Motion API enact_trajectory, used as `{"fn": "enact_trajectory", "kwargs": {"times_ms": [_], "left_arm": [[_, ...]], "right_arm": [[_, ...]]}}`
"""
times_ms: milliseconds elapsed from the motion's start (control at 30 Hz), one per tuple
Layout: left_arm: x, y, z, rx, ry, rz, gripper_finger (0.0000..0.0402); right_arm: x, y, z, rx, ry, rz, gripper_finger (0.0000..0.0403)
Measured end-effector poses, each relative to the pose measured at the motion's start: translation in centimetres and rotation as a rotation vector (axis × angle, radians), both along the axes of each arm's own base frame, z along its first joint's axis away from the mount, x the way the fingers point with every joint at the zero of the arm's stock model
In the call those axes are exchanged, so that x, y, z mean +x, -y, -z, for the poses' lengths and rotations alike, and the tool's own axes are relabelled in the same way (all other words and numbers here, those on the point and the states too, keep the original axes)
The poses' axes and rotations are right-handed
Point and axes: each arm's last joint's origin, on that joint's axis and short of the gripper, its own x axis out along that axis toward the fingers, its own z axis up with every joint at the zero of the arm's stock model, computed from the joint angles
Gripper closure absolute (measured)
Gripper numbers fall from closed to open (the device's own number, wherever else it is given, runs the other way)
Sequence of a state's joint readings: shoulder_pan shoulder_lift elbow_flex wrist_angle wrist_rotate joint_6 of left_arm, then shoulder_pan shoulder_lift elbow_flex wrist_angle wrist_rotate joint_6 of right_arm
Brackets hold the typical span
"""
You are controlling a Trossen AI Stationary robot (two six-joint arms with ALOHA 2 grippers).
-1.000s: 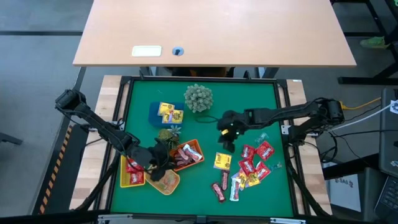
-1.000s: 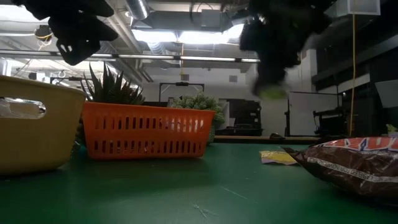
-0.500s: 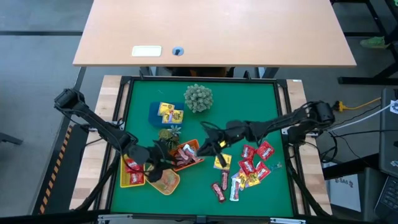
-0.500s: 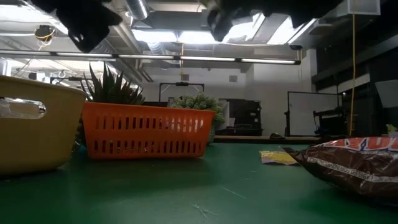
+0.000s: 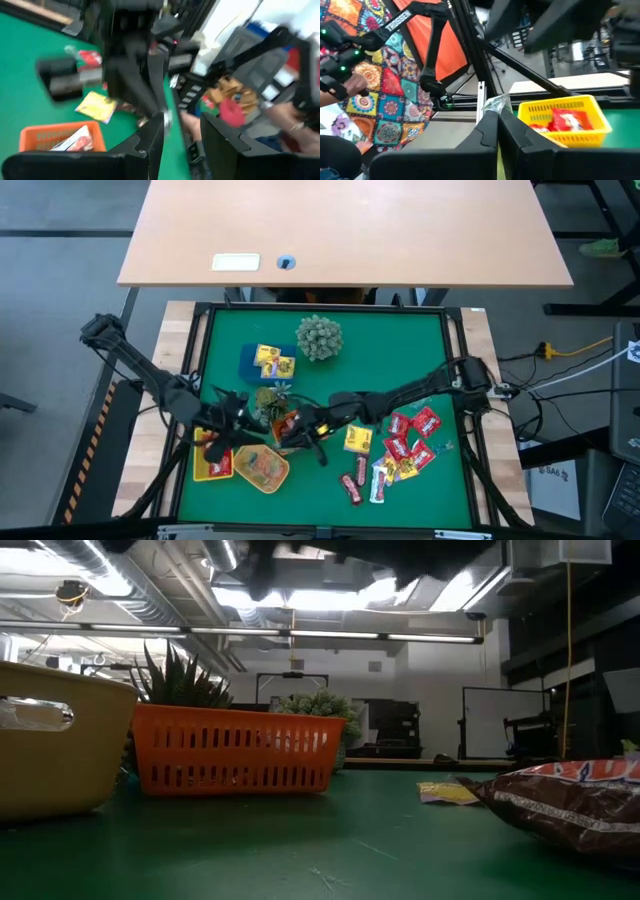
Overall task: Sort candy
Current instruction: Put the green gummy into the light orange bin
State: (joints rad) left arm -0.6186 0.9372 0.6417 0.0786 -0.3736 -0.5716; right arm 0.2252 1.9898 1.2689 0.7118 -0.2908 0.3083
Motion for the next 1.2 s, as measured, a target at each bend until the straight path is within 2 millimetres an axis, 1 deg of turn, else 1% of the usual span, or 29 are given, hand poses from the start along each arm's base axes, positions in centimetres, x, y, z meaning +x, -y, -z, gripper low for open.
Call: {"fn": "enact_trajectory", "kwargs": {"times_ms": [100,167,267,433,533,633,833,933,1067,1200], "left_arm": [[-0.7,-0.2,-0.7,-0.023,0.032,0.012,0.0288],[-1.1,-0.3,-1.1,-0.034,0.047,0.019,0.0288],[-1.4,-0.3,-1.3,-0.043,0.058,0.028,0.0288],[-1.5,-0.3,-1.3,-0.035,0.057,0.033,0.0288],[-1.5,-0.3,-1.2,-0.032,0.053,0.033,0.0288],[-1.5,-0.3,-1.2,-0.03,0.051,0.033,0.0288],[-1.5,-0.3,-1.2,-0.028,0.049,0.032,0.0288],[-1.5,-0.3,-1.2,-0.027,0.049,0.033,0.0288],[-1.5,-0.3,-1.2,-0.025,0.046,0.033,0.0288],[-1.5,-0.3,-1.2,-0.025,0.046,0.033,0.0288]], "right_arm": [[2.3,-1.1,0.3,-0.005,-0.022,-0.03,0.04],[3.6,-1.7,0.9,-0.011,-0.052,-0.044,0.04],[5.2,-2.2,1.7,-0.02,-0.093,-0.04,0.04],[6.7,-2.4,2.6,-0.03,-0.131,-0.026,0.04],[6.7,-2.5,2.8,-0.035,-0.149,-0.051,0.0393],[6.7,-2.5,2.7,-0.052,-0.145,-0.054,0.0357],[6.7,-2.4,2.8,-0.061,-0.151,-0.004,0.0242],[6.7,-2.4,2.9,-0.063,-0.155,0.003,0.0198],[6.7,-2.4,3.1,-0.066,-0.182,-0.009,0.0164],[6.6,-2.4,3.5,-0.034,-0.244,-0.004,0.0154]]}}
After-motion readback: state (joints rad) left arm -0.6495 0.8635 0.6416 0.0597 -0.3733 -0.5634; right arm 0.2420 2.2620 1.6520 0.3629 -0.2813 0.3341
